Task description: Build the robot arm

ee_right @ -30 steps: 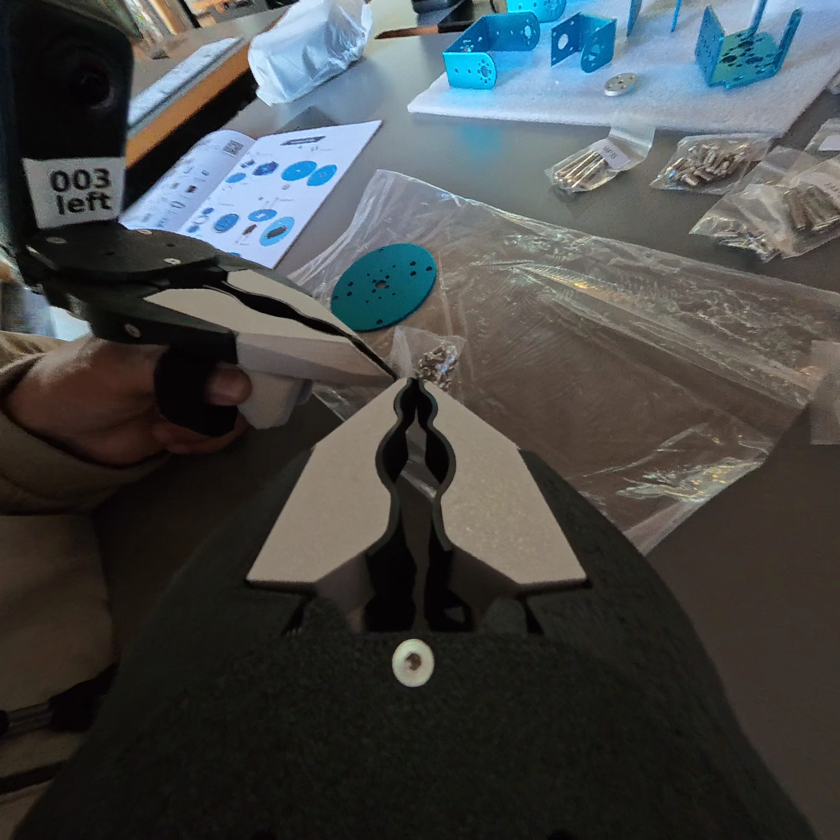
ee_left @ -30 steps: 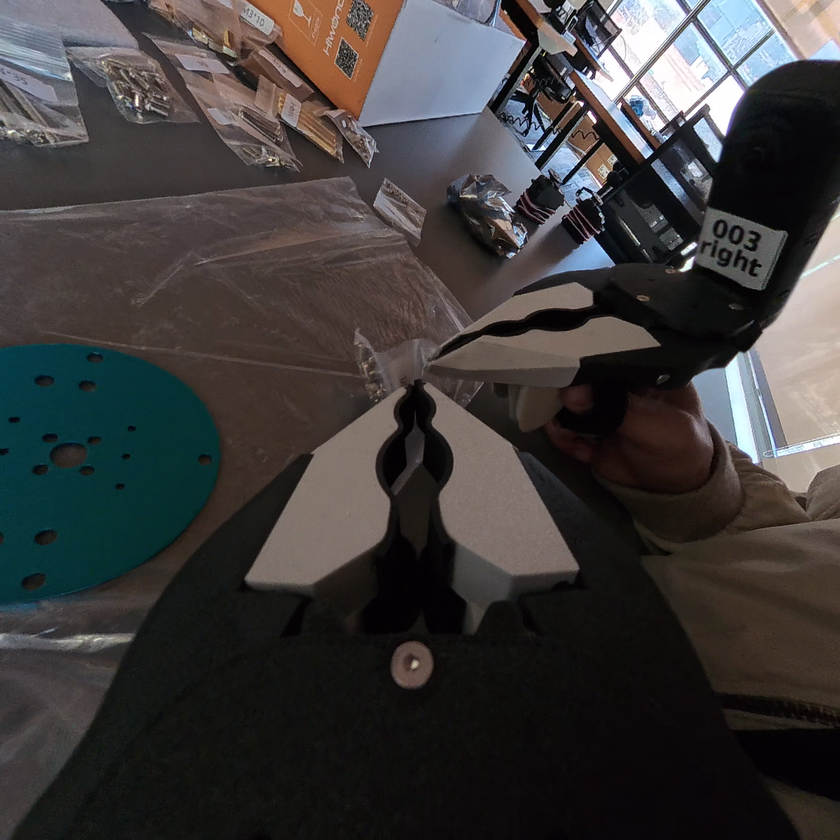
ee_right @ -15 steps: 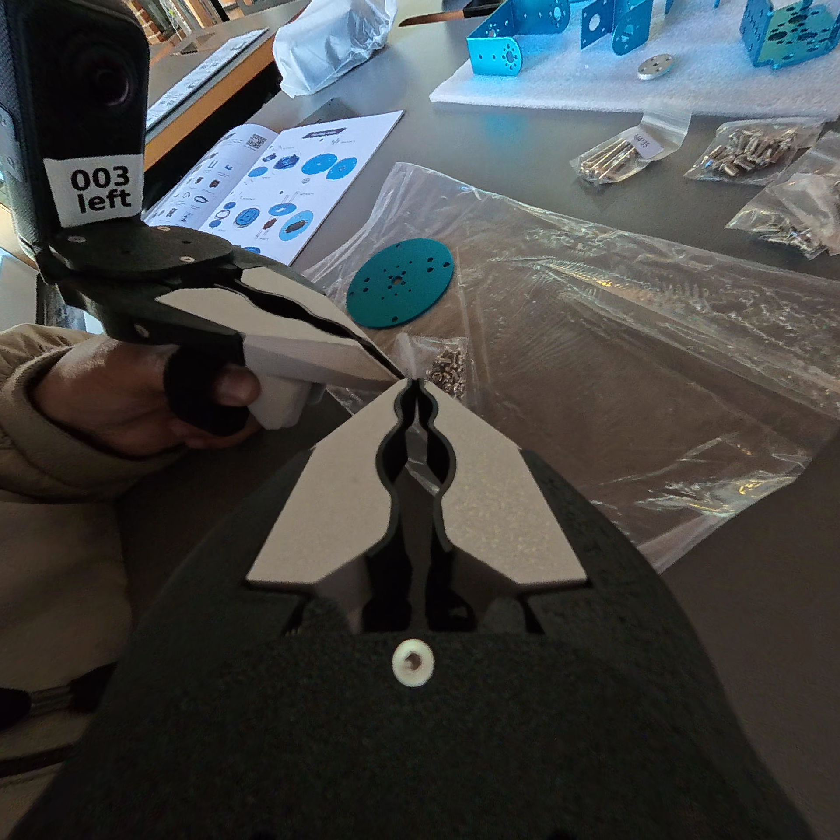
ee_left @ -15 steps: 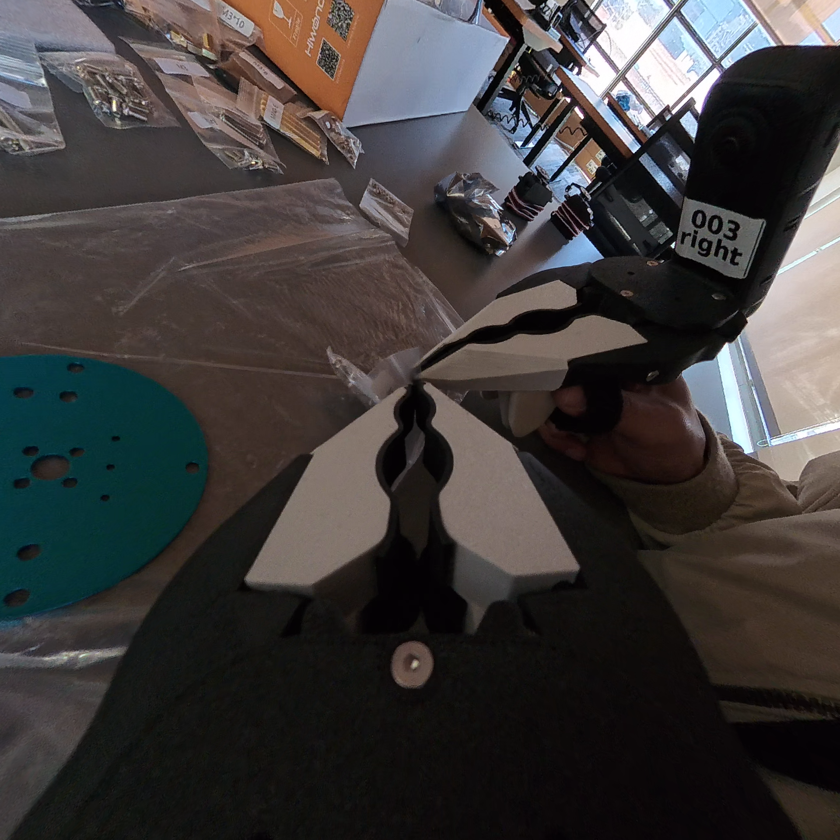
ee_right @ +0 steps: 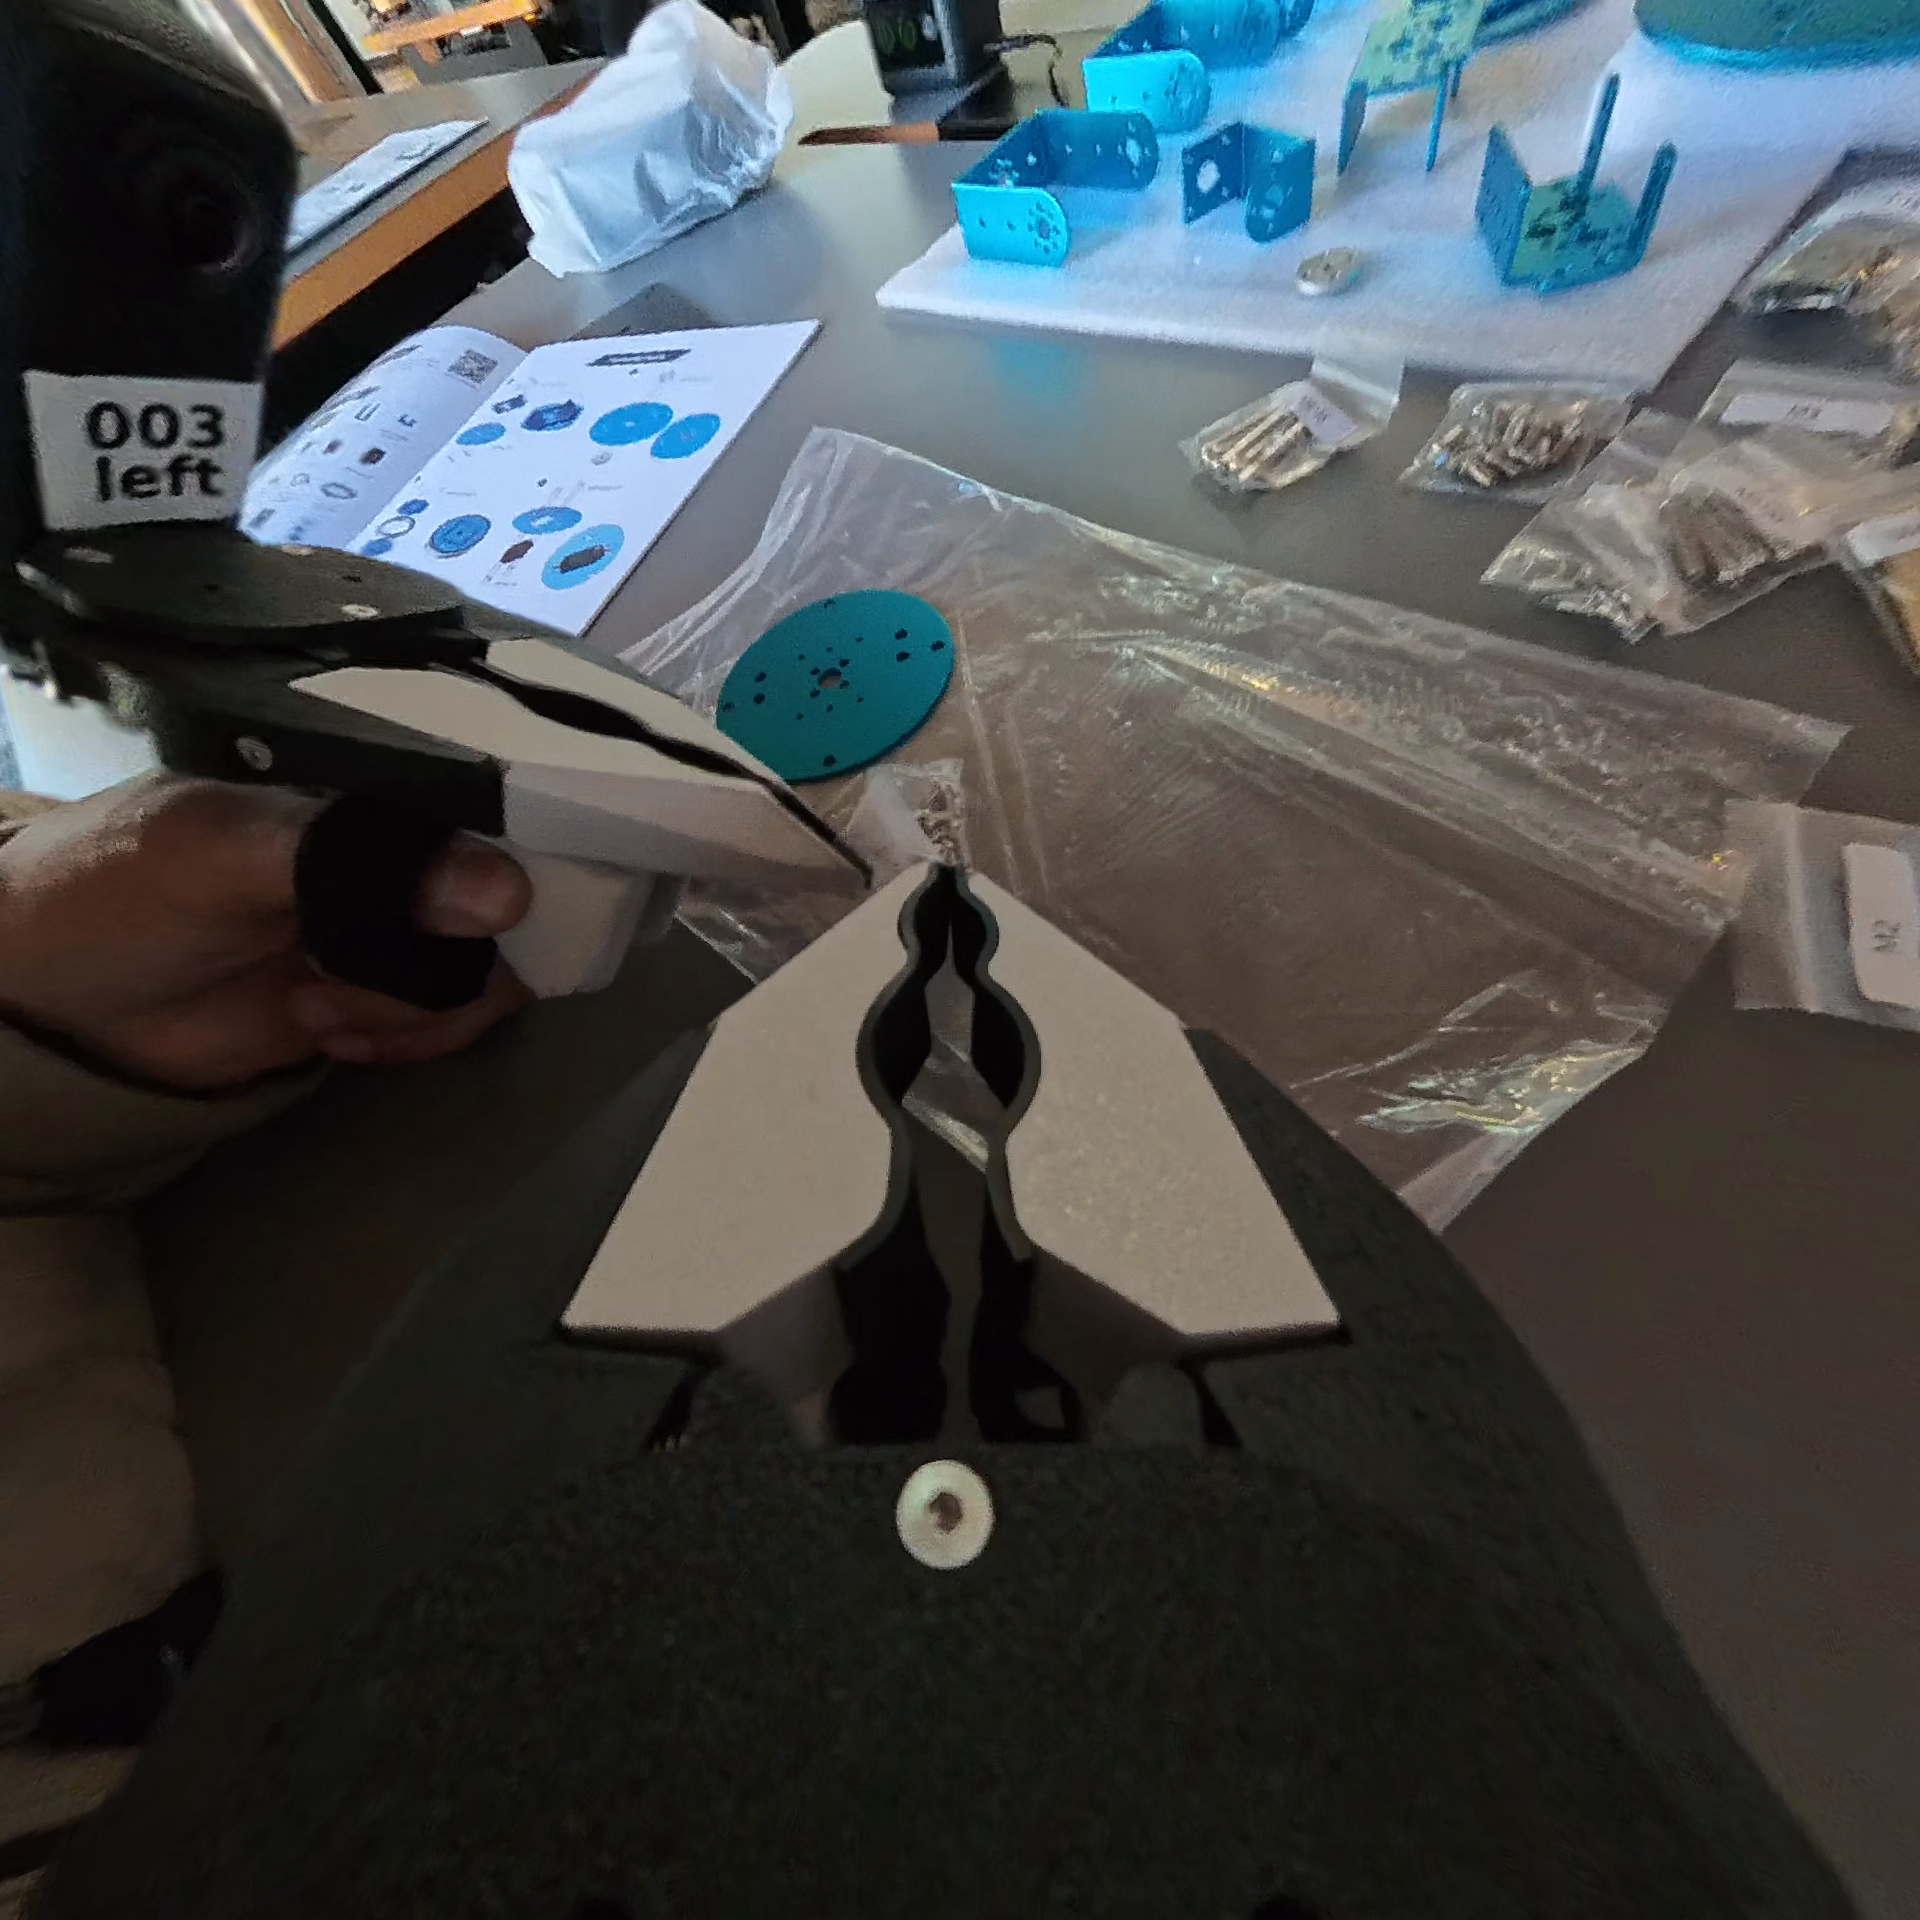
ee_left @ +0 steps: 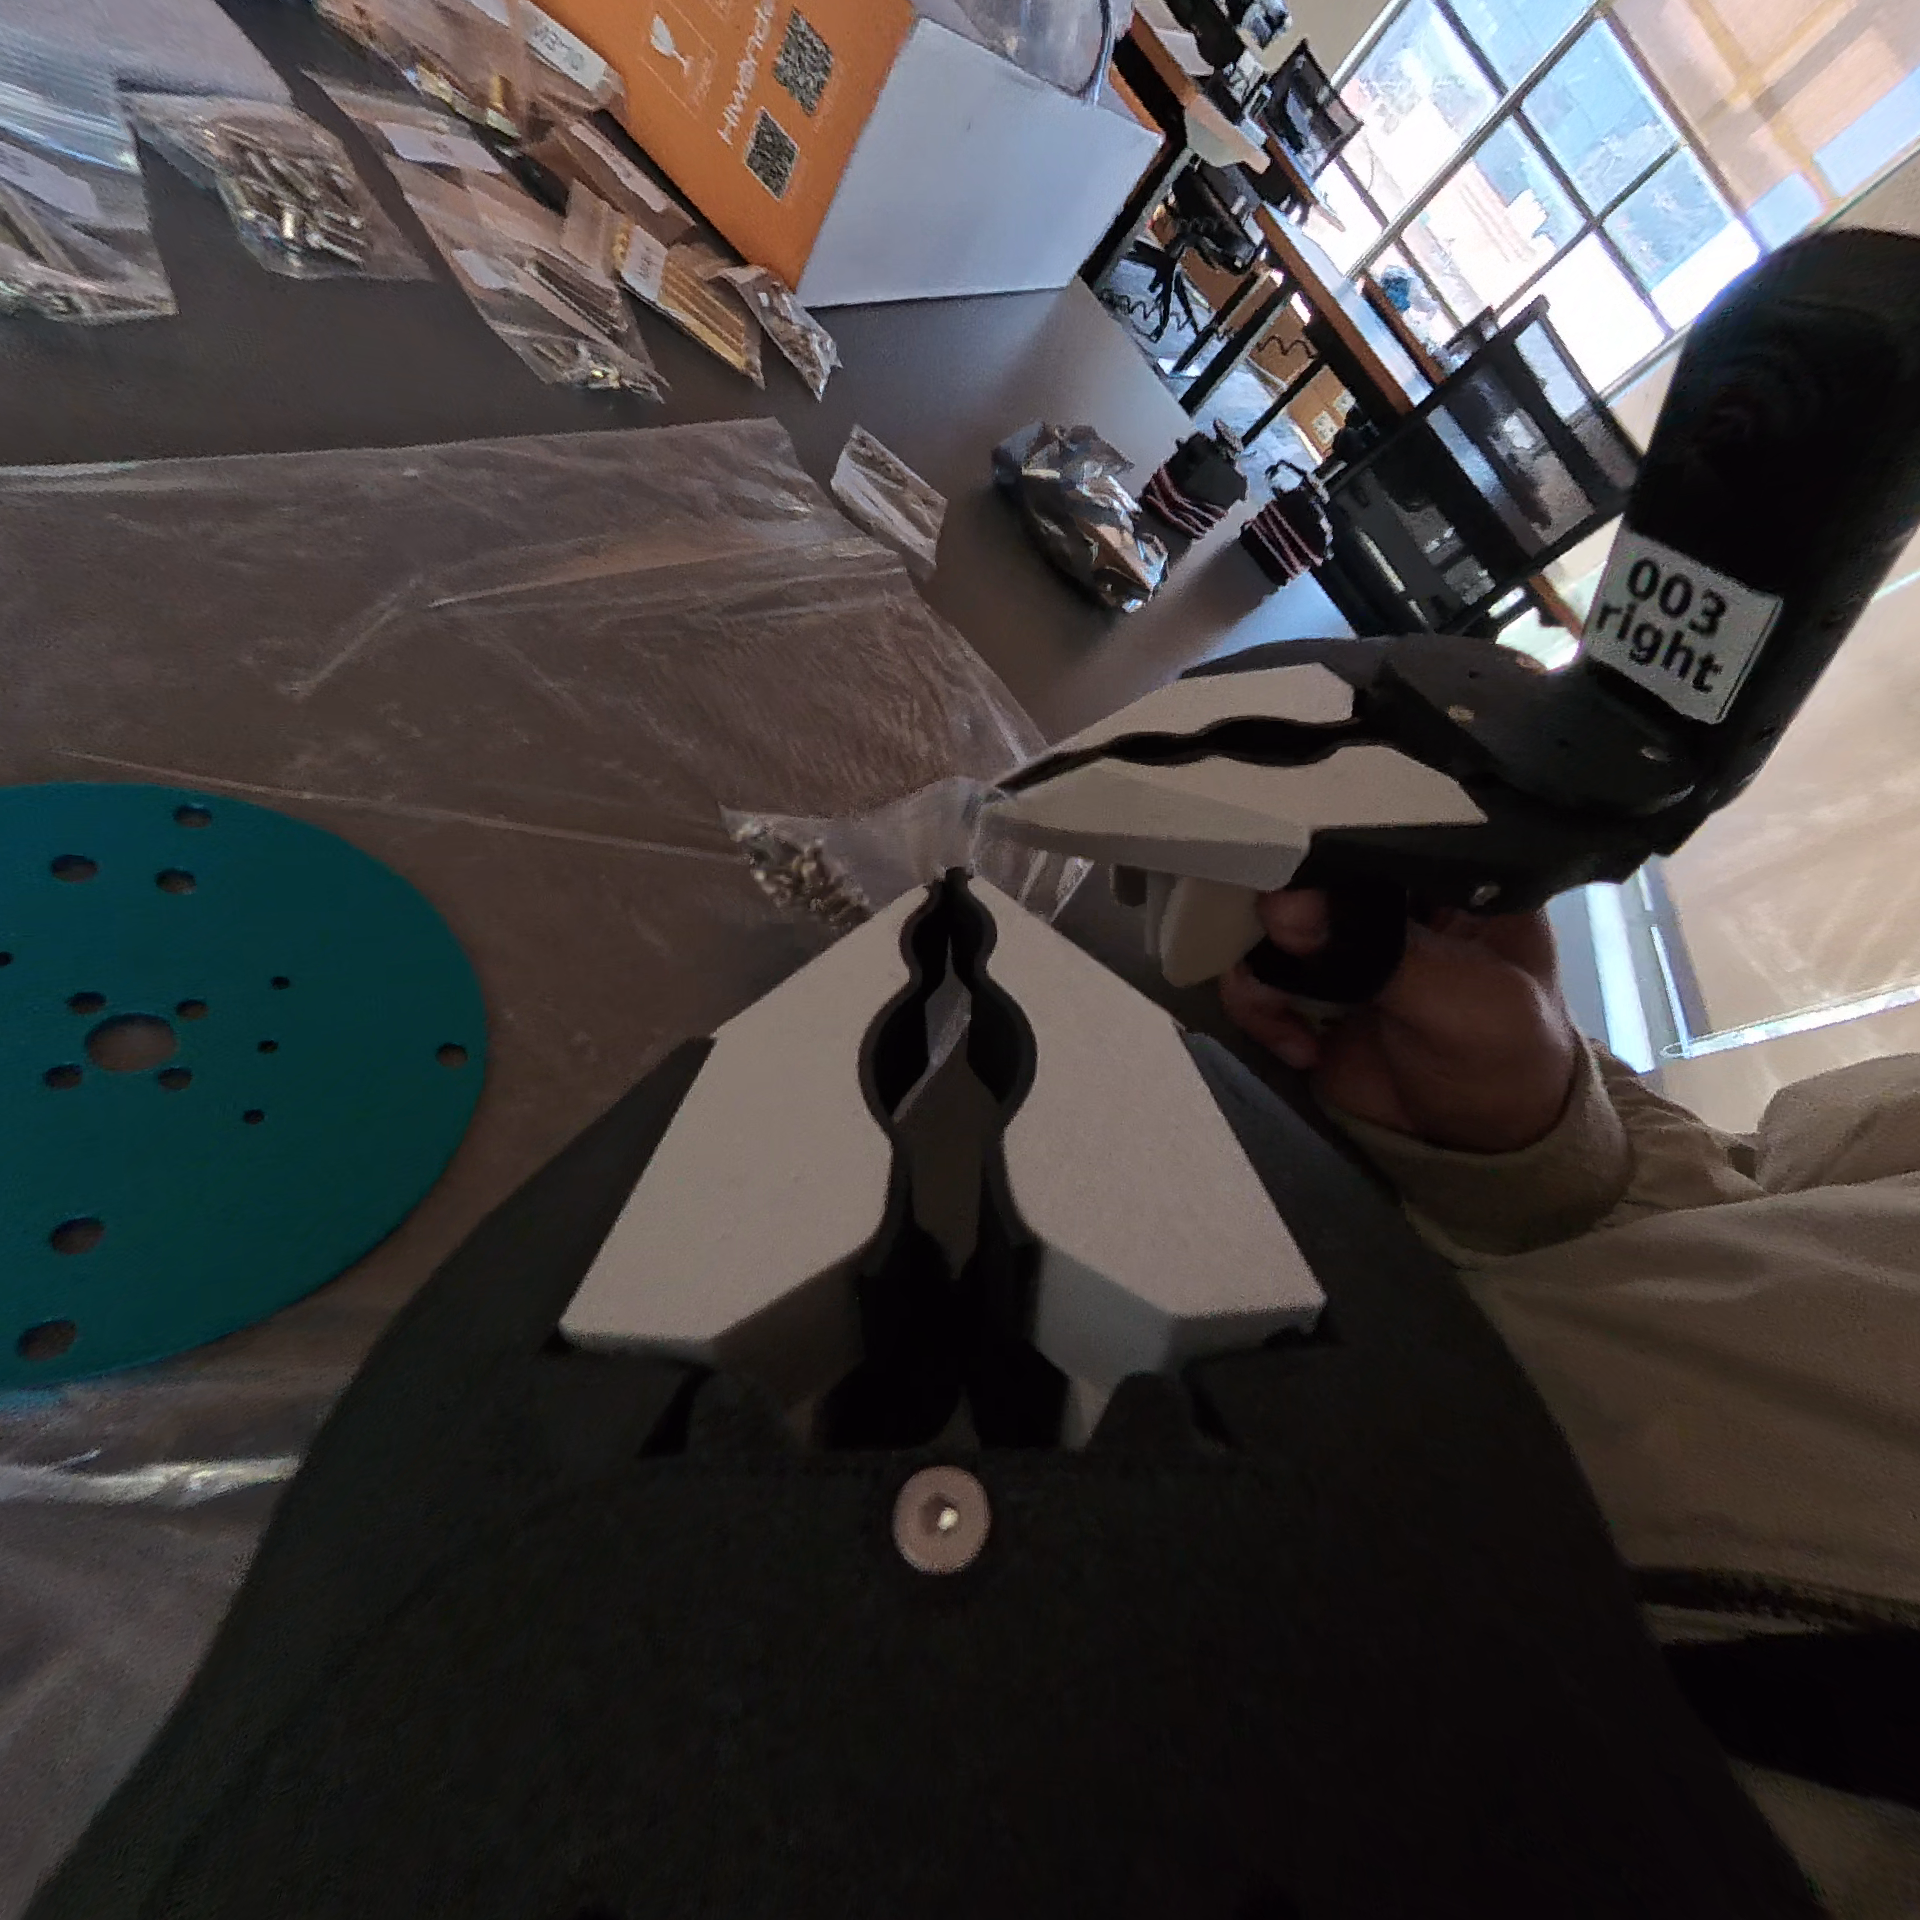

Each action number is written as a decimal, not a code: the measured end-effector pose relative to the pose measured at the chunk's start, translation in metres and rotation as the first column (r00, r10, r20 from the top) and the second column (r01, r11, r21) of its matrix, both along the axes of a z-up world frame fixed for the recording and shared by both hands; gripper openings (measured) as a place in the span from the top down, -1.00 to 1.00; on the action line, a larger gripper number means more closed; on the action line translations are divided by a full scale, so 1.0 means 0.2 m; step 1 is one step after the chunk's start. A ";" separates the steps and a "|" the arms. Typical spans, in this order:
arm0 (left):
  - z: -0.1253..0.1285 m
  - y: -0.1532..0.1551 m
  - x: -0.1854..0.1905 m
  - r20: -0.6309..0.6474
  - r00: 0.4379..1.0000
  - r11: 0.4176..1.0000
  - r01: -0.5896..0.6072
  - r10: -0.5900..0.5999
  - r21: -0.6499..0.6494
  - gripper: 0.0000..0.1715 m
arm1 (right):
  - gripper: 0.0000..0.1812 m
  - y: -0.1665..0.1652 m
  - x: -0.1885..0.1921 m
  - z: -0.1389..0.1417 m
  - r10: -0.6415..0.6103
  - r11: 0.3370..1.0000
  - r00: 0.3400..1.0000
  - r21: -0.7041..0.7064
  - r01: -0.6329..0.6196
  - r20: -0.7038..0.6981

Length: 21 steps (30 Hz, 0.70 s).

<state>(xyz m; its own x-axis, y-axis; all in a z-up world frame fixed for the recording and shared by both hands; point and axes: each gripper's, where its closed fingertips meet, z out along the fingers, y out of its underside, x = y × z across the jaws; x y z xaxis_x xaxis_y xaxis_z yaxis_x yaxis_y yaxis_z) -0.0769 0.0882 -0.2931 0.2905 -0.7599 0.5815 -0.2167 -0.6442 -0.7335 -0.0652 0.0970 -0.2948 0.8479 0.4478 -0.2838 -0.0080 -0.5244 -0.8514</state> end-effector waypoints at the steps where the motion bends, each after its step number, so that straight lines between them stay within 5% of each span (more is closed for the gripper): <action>1: 0.01 0.00 0.00 0.010 1.000 1.000 0.005 -0.005 -0.018 1.00 | 1.00 0.00 -0.01 0.00 0.010 1.000 1.000 0.003 -0.010 0.016; 11: 0.13 -0.01 -0.01 -0.026 0.996 0.996 0.081 -0.082 -0.043 1.00 | 0.88 -0.03 -0.07 0.14 0.182 0.978 0.967 0.065 -0.196 0.178; 17: 0.14 -0.02 -0.01 -0.083 0.984 0.988 0.153 -0.155 -0.031 1.00 | 0.57 -0.16 -0.15 0.26 0.377 0.867 0.838 0.167 -0.469 0.395; 21: 0.16 -0.04 0.01 -0.115 0.974 0.981 0.196 -0.195 -0.003 1.00 | 0.56 -0.15 -0.15 0.23 0.339 0.824 0.736 0.193 -0.533 0.585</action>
